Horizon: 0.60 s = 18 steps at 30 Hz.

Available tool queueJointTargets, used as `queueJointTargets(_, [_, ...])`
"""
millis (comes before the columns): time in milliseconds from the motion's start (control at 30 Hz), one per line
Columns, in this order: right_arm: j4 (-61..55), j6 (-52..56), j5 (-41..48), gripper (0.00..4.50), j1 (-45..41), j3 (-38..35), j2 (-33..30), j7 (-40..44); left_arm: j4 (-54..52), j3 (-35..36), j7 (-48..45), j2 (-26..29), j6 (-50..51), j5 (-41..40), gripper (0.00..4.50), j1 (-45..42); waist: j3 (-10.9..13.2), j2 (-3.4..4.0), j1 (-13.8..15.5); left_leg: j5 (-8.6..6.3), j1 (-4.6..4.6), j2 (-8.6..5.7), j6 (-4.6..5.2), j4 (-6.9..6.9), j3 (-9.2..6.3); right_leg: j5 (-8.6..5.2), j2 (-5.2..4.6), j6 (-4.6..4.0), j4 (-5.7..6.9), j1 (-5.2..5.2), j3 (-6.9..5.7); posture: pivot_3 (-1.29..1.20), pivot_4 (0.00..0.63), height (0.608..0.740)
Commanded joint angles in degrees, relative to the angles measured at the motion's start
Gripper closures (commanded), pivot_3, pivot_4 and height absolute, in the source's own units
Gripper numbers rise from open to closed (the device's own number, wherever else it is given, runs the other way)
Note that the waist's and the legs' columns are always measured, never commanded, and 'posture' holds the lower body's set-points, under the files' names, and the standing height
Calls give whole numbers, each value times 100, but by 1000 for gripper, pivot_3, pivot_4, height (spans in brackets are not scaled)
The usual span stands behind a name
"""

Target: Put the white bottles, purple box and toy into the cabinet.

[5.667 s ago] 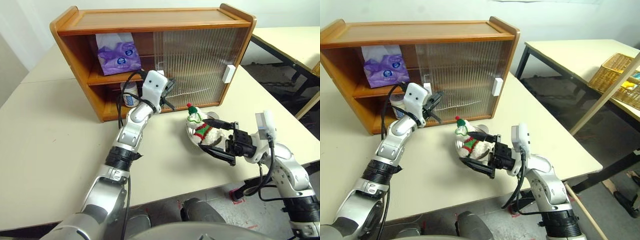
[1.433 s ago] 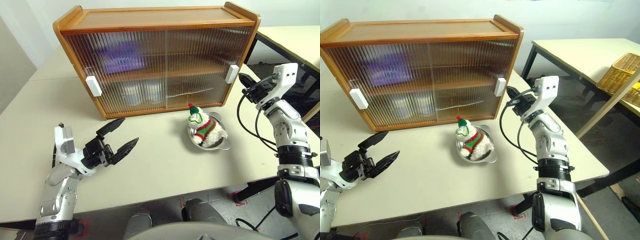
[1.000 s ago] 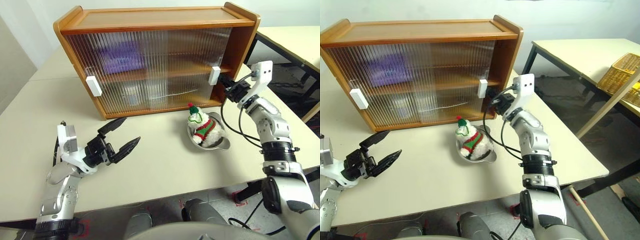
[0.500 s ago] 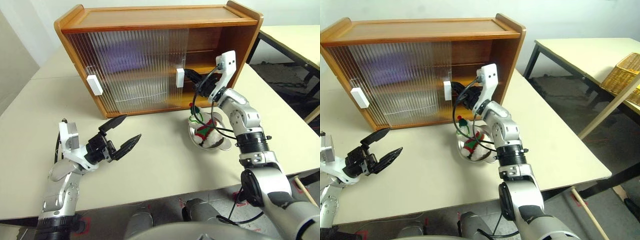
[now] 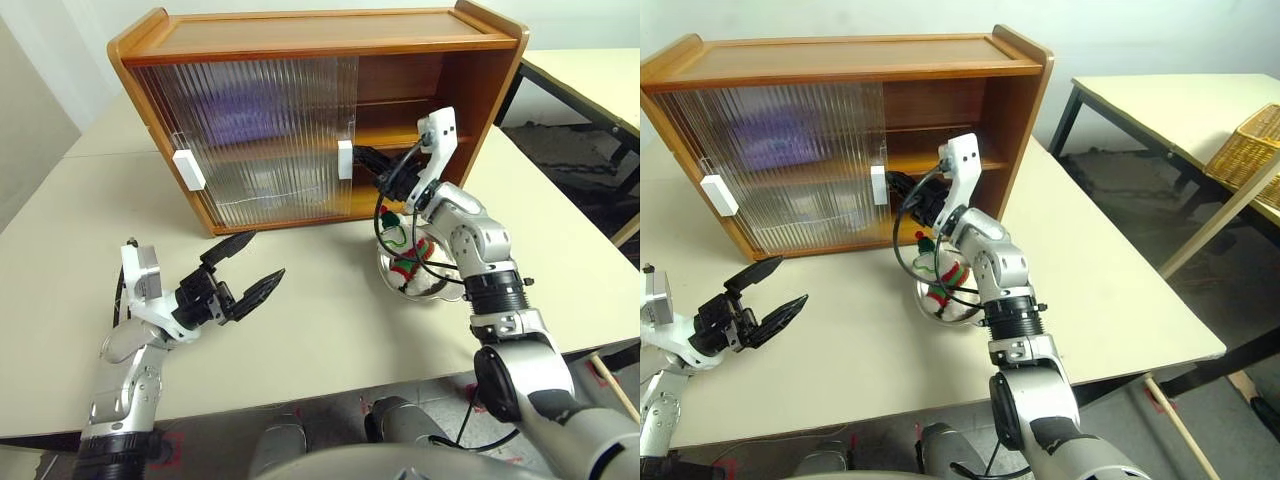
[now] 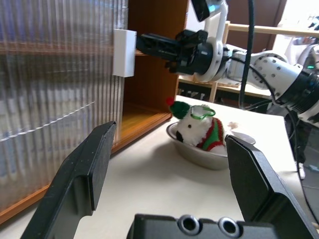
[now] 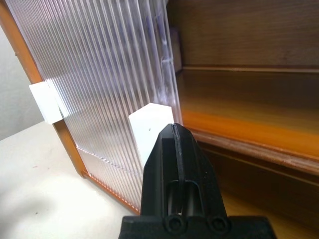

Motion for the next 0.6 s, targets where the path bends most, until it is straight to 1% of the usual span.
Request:
queueJointTargets(33, [-231, 188, 61, 4483, 117, 8, -110, 58, -13, -32, -3, -114, -47, -112, 0, -67, 1, 1, 6, 0, 0, 0, 0, 0, 0, 0, 0, 0, 0, 0, 0, -112, 23, 740])
queueJointTargets(67, [-287, 238, 93, 4323, 155, -64, -204, 62, -29, -22, 19, -166, -41, -159, 0, -98, 1, 1, 15, 0, 0, 0, 0, 1, 0, 0, 0, 0, 0, 2, 0, -112, 23, 740])
queueJointTargets(133, [-410, 376, 195, 3862, 240, -243, -445, 98, -65, -24, 51, -249, -39, -216, 0, -139, 1, 2, 46, 0, -1, -3, -1, 4, 0, 0, -2, 1, -1, 5, 0, -114, 25, 740])
queueJointTargets(233, [-612, 712, 370, 2809, 431, -499, -988, 240, -110, -11, 94, -363, -20, -320, 0, -188, 4, 3, 125, 1, -2, -10, -2, 16, 2, -1, -6, 9, -2, 14, 0, -117, 27, 740])
queueJointTargets(267, [-680, 888, 445, 2515, 556, -557, -1254, 399, -111, -23, 100, -372, -13, -319, 0, -197, 5, 4, 152, 2, -1, -15, -3, 18, 3, -4, -5, 14, -3, 19, 0, -117, 27, 740])
queueJointTargets(300, [-737, 1034, 511, 2076, 669, -604, -1464, 511, -114, -46, 91, -367, -2, -311, 0, -197, 5, 3, 174, 3, 0, -18, -4, 22, 5, -6, -5, 19, -3, 26, 0, -121, 29, 740])
queueJointTargets(333, [-793, 1178, 609, 1753, 855, -686, -1732, 705, -95, -78, 80, -370, -2, -289, 0, -203, 6, 2, 201, 3, 1, -20, -5, 25, 6, -8, -5, 21, -4, 30, 1, -123, 30, 740])
queueJointTargets(367, [-848, 1276, 701, 1329, 1044, -731, -1991, 943, -71, -108, 69, -373, -4, -267, 0, -210, 7, 0, 214, 3, 4, -22, -5, 28, 9, -10, -5, 25, -6, 37, 1, -123, 31, 740])
queueJointTargets(467, [-1112, 1397, 876, 284, 1701, -709, -2867, 1929, 7, -166, 25, -368, -24, -221, 0, -226, 13, -4, 240, 4, 11, -29, -7, 33, 20, -19, -7, 39, -6, 52, 5, -131, 30, 740])
queueJointTargets(500, [-1168, 1447, 915, 24, 1839, -703, -3063, 2112, 22, -168, 20, -368, -29, -219, 0, -231, 16, -5, 241, 4, 11, -29, -7, 34, 27, -21, -7, 42, -6, 53, 8, -131, 30, 740])
queueJointTargets(567, [-1325, 1574, 950, 24, 2096, -640, -3481, 2484, 52, -174, -10, -343, -18, -210, 0, -232, 25, -2, 226, 5, 14, -33, -9, 36, 31, -32, -6, 61, -6, 58, 9, -139, 29, 740])
queueJointTargets(600, [-1409, 1621, 968, 24, 2176, -591, -3629, 2637, 69, -176, -24, -331, -14, -205, 0, -236, 26, -1, 206, 5, 18, -34, -9, 36, 37, -52, -5, 96, -6, 60, 11, -139, 29, 740])
